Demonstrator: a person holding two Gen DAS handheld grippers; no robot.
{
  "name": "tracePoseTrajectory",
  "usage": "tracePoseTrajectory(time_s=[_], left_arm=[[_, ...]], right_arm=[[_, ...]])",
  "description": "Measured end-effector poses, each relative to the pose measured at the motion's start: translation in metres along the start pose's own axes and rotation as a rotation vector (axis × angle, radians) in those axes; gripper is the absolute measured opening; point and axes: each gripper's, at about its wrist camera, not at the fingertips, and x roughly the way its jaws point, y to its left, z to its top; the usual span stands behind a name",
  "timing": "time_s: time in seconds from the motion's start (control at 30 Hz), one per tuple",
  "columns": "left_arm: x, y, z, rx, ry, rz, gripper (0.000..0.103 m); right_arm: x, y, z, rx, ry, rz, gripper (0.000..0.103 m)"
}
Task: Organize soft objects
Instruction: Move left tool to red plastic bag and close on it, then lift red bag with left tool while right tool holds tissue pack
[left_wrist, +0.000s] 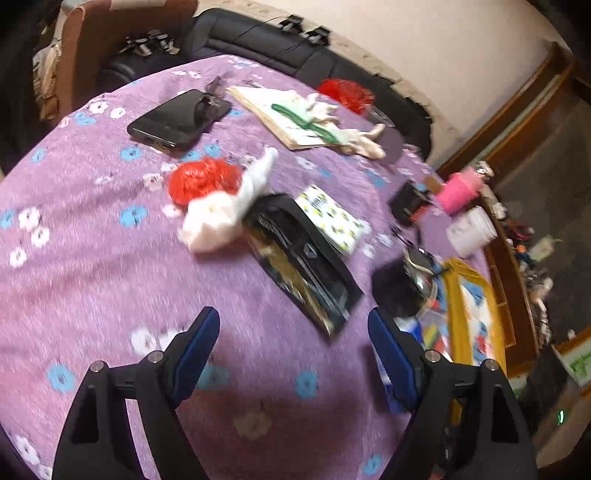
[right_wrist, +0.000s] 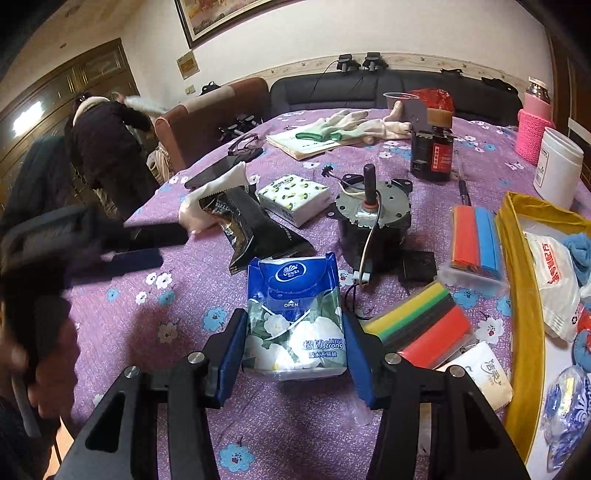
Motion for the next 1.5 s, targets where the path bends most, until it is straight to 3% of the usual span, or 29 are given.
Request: tracePoseTrajectory(time_s=[0.07,0.17,0.3,0.37,0.43,0.47,0.5,0.6,0.63,0.7,0.77,0.8,0.83,0.87,0.9,1.07,1.23,1.5], left_arm=[[0.007,-0.004,0.009,-0.012,-0.003,0.009,0.082],[0.008,-0.010,0.025,0.008,-0.053,0.104,0.082],[-0.004,-0.009,0.047,0.115,-0.179,0.263,0.082],[-0.002,-0.003,0.059,0.159,-0.189,0.294,0.082],[0.010,0.012,0.076,0.159,-0.148,0.284,0.069],[0.016,0.020,0.083,0.143,-0.120,0.281,0.051],[0.025,0.033,0.090,0.111,-0.068,0.259,0.044],[0.041,0.051,0.097,0.060,0.003,0.179,0.044],[0.045,0.053,0.097,0.062,0.009,0.174,0.044],[0.056,0.053,0.097,0.068,0.013,0.180,0.055],[0.066,0.052,0.095,0.072,0.029,0.180,0.056],[0.068,0.048,0.094,0.104,-0.008,0.203,0.055],[0.070,0.046,0.093,0.121,-0.011,0.218,0.053],[0.069,0.045,0.090,0.133,-0.024,0.221,0.037],[0.068,0.045,0.090,0.128,-0.025,0.205,0.036],[0.034,0.053,0.075,0.111,-0.117,0.230,0.037],[-0.013,0.053,0.043,0.119,-0.186,0.188,0.037],[-0.034,0.024,-0.034,0.189,-0.133,0.066,0.037]], right_arm=[[-0.001,-0.001,0.001,0.004,-0.002,0.003,0.055],[-0.002,-0.003,0.001,0.015,-0.006,0.008,0.055],[-0.002,-0.006,0.000,0.027,-0.005,0.014,0.055],[-0.002,-0.006,0.000,0.031,-0.001,0.024,0.055],[-0.001,-0.005,0.000,0.030,0.005,0.032,0.055],[0.000,-0.004,0.000,0.028,0.007,0.033,0.055],[0.001,-0.004,0.000,0.026,0.008,0.032,0.055],[0.003,-0.004,0.000,0.028,0.014,0.030,0.055],[0.003,-0.005,0.000,0.029,0.016,0.031,0.055],[0.004,-0.005,0.000,0.029,0.019,0.030,0.055],[0.006,-0.005,0.000,0.026,0.024,0.032,0.055],[0.006,-0.004,0.000,0.024,0.025,0.031,0.055],[0.007,-0.004,0.000,0.024,0.026,0.031,0.055],[0.007,-0.005,0.001,0.025,0.026,0.031,0.055],[0.007,-0.006,0.001,0.028,0.026,0.031,0.055],[0.006,-0.006,0.001,0.028,0.020,0.033,0.055],[0.006,-0.003,-0.001,0.017,0.021,0.037,0.055],[0.011,0.007,-0.004,-0.029,0.052,0.036,0.055]])
